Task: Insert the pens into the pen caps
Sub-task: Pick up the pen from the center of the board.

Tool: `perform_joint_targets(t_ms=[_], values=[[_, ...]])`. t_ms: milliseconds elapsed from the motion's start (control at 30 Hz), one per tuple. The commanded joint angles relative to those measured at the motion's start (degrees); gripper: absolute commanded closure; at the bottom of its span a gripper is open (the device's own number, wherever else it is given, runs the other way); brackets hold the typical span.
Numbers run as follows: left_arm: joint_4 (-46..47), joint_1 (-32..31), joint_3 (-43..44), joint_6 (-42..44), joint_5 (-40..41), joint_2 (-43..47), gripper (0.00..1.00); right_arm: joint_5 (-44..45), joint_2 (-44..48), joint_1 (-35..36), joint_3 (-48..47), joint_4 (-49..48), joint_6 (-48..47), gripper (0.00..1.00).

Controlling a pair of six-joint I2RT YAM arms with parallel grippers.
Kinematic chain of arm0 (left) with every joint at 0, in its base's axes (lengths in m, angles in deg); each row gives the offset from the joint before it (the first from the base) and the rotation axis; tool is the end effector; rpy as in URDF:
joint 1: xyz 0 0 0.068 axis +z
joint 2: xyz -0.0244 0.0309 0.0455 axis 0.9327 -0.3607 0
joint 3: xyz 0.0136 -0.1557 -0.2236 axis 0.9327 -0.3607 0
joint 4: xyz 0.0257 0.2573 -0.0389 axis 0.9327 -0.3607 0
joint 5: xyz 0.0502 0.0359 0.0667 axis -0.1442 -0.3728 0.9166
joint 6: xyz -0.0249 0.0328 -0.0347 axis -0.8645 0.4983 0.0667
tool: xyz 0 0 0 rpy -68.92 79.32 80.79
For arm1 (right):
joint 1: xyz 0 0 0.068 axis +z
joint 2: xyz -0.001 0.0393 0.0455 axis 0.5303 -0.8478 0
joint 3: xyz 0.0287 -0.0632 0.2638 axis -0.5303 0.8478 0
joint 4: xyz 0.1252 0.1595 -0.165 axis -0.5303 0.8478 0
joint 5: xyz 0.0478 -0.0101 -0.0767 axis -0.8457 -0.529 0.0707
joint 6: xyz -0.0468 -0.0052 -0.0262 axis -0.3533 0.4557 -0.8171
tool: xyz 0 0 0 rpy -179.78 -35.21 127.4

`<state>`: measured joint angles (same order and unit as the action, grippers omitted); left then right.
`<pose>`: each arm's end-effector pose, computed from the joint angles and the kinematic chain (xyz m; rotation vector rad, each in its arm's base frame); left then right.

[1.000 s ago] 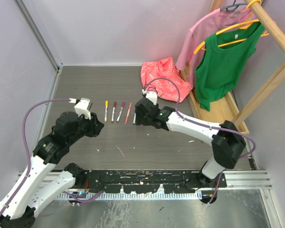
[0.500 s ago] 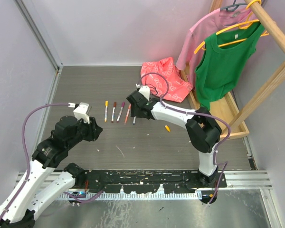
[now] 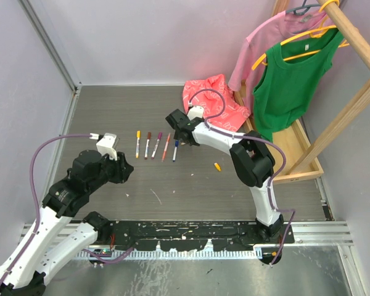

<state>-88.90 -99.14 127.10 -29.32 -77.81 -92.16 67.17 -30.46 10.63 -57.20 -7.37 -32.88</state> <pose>0.1070 -0.0606 0.3177 0.2369 2.1181 -0.4357 0.3383 0.2859 0.1939 0.3452 2.3680 -0.0083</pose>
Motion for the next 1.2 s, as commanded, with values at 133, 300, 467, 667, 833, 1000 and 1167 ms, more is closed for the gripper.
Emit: perform_joint_targets(t_ms=[133, 300, 467, 667, 833, 1000, 1167], values=[[2.62, 0.22, -0.11, -0.03, -0.61, 0.04, 0.60, 3.68, -2.22, 0.22, -4.99, 2.93, 1.32, 0.36], [2.25, 0.22, -0.06, 0.04, 0.36, 0.07, 0.60, 2.61, -3.85, 0.06, -5.49, 2.93, 0.07, 0.42], [2.01, 0.22, 0.01, -0.05, 1.06, -0.10, 0.60, 0.69, -5.46, -0.19, -6.18, 2.66, -1.16, 0.48], [2.00, 0.22, -0.01, -0.10, 1.21, -0.10, 0.60, -0.02, -6.81, -0.31, -6.69, 2.32, -2.40, 0.49], [2.00, 0.22, -0.09, -0.05, 1.39, -0.08, 0.60, 0.03, -6.59, -0.50, -5.54, 2.41, -3.36, 0.61], [2.00, 0.22, -0.12, -0.04, 1.37, -0.20, 0.60, -0.42, -4.86, -0.46, -2.91, 2.32, -5.13, 0.76], [2.05, 0.22, -0.07, -0.04, 1.29, -0.36, 0.59, -3.54, -1.15, -0.47, 1.87, 0.23, -9.52, 0.86]])
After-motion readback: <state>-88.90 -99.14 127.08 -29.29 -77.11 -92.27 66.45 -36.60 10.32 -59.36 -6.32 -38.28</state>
